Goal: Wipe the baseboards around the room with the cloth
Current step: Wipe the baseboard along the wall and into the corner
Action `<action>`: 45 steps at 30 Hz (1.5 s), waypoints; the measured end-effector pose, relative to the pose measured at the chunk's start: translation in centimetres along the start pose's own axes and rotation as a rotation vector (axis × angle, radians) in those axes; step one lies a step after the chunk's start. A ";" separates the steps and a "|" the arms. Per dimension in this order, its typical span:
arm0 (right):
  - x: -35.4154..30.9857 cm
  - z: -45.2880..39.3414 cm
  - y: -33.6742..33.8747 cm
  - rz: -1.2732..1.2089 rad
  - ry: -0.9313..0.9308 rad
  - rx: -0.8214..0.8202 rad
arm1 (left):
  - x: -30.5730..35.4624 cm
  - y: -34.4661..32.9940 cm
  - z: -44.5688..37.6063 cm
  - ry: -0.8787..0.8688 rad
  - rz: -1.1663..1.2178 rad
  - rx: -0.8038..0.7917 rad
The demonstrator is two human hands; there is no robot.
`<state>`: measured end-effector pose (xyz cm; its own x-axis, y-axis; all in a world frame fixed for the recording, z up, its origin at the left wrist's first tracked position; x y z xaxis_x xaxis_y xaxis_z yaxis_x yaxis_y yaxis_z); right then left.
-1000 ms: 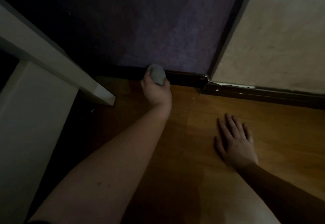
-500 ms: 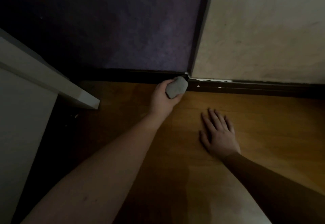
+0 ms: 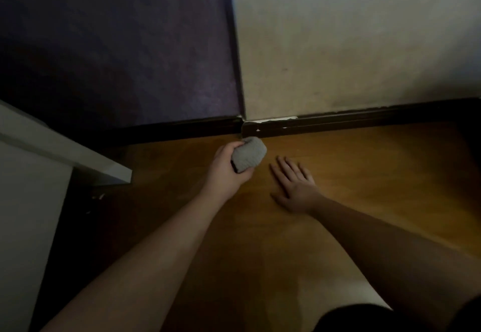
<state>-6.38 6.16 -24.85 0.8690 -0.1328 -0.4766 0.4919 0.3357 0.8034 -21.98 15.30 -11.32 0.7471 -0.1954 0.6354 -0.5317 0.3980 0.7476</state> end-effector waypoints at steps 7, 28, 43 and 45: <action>12.2 12.0 5.1 -0.092 -0.306 0.237 | 6.3 -3.9 2.0 -0.071 0.025 -0.101; 19.2 18.6 2.7 -0.273 -0.347 -0.082 | 23.3 -14.0 -0.9 -0.456 -0.295 -0.156; 25.6 25.8 5.0 -0.123 -0.459 0.310 | 29.3 -27.7 -3.2 -0.470 -0.059 -0.222; 25.5 25.9 5.2 -0.133 -0.444 0.337 | 30.1 -29.2 -3.6 -0.462 -0.077 -0.214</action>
<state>19.71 -19.60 -23.55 0.7019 -0.5573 -0.4436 0.5249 -0.0163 0.8510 17.48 1.01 -14.73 0.5010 -0.5873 0.6356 -0.3523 0.5324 0.7697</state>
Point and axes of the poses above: each hand's wrist, its own z-axis away from the middle knuckle, its own y-axis out of the back of the hand, x = y × z, the point moved 10 cm from there along -z, towards the middle knuckle, and after that the axes turned 13 degrees about -z, right-handed, at the moved point
